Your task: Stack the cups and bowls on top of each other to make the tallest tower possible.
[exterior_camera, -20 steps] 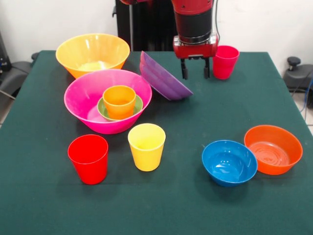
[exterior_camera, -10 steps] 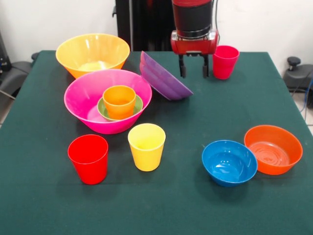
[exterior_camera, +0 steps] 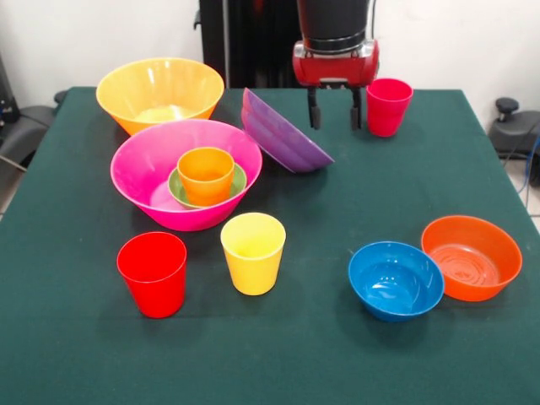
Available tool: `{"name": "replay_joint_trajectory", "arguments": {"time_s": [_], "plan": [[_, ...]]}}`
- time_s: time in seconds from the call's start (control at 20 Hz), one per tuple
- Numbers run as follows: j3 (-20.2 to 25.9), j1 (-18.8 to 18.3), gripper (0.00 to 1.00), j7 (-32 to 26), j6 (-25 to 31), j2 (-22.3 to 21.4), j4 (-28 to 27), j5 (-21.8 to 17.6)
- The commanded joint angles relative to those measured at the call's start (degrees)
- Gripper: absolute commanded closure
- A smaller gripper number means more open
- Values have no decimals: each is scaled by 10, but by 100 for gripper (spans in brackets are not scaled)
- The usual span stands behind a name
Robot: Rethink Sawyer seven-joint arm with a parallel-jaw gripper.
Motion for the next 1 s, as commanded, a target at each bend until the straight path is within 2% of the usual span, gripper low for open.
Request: {"name": "replay_joint_trajectory", "arguments": {"time_s": [0.05, 0.45, 0.75, 1.0], "plan": [[15, 1, 0, 39, 80, -33, -5, 35], [28, -16, 0, 5, 157, -86, -14, 61], [38, -29, 0, -11, 167, -84, -25, 63], [52, -48, 0, -22, 144, -59, -30, 54]]}}
